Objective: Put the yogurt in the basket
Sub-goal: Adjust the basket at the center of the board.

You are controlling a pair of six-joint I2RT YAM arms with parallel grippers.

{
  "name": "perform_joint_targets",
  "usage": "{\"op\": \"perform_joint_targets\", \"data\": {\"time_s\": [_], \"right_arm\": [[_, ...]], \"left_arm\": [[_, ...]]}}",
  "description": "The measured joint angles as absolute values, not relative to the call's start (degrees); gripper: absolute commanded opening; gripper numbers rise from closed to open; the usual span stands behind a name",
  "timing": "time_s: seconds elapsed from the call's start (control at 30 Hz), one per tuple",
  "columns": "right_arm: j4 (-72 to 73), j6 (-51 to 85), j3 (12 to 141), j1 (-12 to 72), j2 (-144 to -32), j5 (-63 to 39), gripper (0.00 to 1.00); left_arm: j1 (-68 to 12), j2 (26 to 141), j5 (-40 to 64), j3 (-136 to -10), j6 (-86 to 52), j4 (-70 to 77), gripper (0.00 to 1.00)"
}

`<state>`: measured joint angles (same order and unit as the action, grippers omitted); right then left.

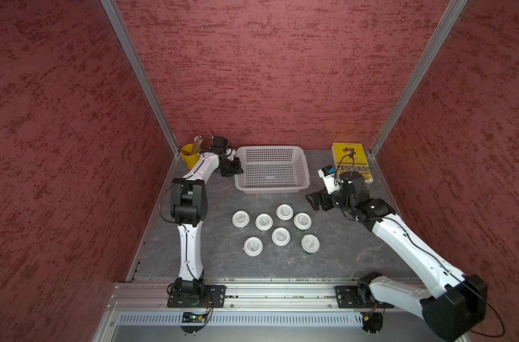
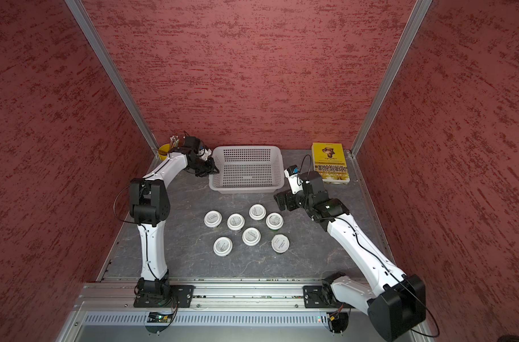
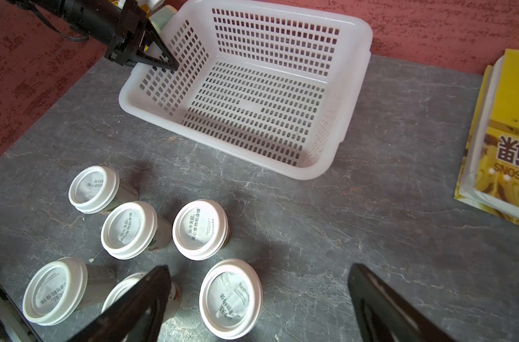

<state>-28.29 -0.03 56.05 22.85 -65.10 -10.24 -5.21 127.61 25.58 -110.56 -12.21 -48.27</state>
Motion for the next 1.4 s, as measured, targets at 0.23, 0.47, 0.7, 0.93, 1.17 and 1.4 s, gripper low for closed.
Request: {"op": "perform_joint_targets", "data": {"time_s": [0.23,0.47,0.7,0.93,1.17,1.4], "right_arm": [[-27.99,-1.04,55.75,22.85,-65.84,-10.07,0.99],[-27.59,-1.41,55.75,22.85,-66.52,-10.07,0.98],[-27.35,-1.85,55.75,22.85,-66.52,-10.07,0.98],[-27.27,-1.98,55.75,22.85,-66.52,-10.00,0.98],[-27.27,-1.98,55.75,22.85,-66.52,-9.82,0.98],[-27.29,-1.98,55.75,22.85,-66.41,-9.82,0.98]], "left_arm": [[-4.91,128.62,25.65,-111.33,-12.01,-49.50,0.00],[-4.75,131.22,26.74,-114.21,-12.14,-51.62,0.00],[-5.15,131.63,26.48,-115.52,-12.12,-52.75,0.00],[-6.57,132.14,25.41,-116.53,-11.33,-54.06,0.00],[-8.34,132.14,24.62,-116.51,-9.91,-55.05,0.00],[-8.49,130.76,23.92,-113.80,-10.72,-52.62,0.00]]}}
